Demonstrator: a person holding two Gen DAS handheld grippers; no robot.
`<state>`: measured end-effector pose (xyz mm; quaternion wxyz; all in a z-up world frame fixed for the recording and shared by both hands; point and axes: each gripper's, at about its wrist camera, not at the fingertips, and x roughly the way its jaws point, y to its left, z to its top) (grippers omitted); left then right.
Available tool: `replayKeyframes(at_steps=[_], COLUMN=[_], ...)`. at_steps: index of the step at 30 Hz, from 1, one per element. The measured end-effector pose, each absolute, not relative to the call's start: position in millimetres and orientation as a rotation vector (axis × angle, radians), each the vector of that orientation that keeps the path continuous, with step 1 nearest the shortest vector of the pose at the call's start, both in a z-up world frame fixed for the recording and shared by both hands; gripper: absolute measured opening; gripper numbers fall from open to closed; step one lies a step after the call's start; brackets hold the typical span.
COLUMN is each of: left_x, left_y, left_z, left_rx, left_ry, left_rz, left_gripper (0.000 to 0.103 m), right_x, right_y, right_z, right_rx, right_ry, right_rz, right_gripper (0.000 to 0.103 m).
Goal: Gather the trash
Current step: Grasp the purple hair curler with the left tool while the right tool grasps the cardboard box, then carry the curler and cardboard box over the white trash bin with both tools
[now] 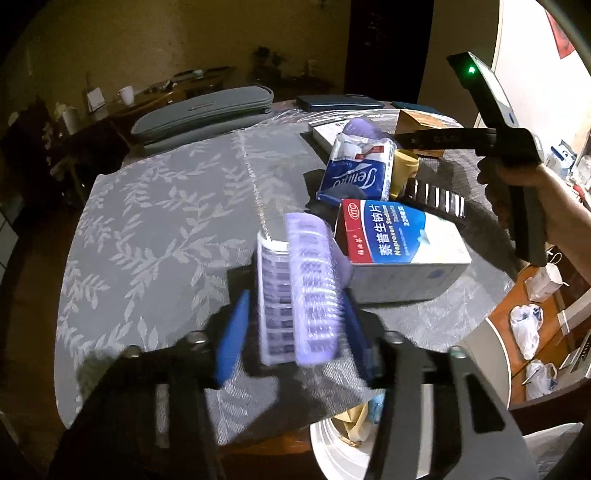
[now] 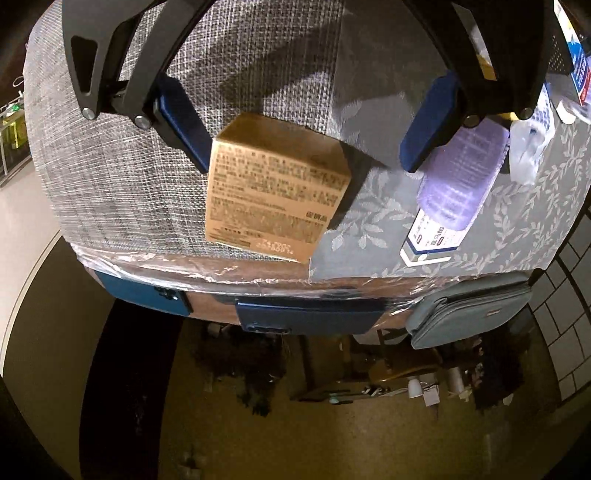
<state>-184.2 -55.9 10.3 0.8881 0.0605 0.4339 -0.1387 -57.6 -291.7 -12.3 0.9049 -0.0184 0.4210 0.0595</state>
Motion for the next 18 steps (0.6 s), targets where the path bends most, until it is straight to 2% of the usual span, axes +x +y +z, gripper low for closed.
replayKeyframes(at_steps=[1,3,4,18], left_x=[-183.3,-182.9,-183.7,-185.5], left_y=[-55.6,-54.6,-54.5,-41.5], left_z=[10.9,13.4,15.2,48.6], left_rx=[0.123,0.11,0.108,0.045], left_ry=[0.901,0.895,0.889,0.797], left_rz=[-0.295,-0.32,-0.331,-0.283], left_gripper=[0.043,0.043,0.043,0.043], right_x=[-56.0,-54.3,-52.9,-79.1], right_y=[-292.7,-297.8,-300.0,-306.0], right_z=[-12.5,-11.4,-11.5,11.3], right_rx=[-0.029,-0.004,0.017,0.039], right_ry=[0.871,0.865,0.873,0.808], right_rz=[0.119,0.116,0.136,0.169], right_gripper=[0.086,0.068,0.063,0.059])
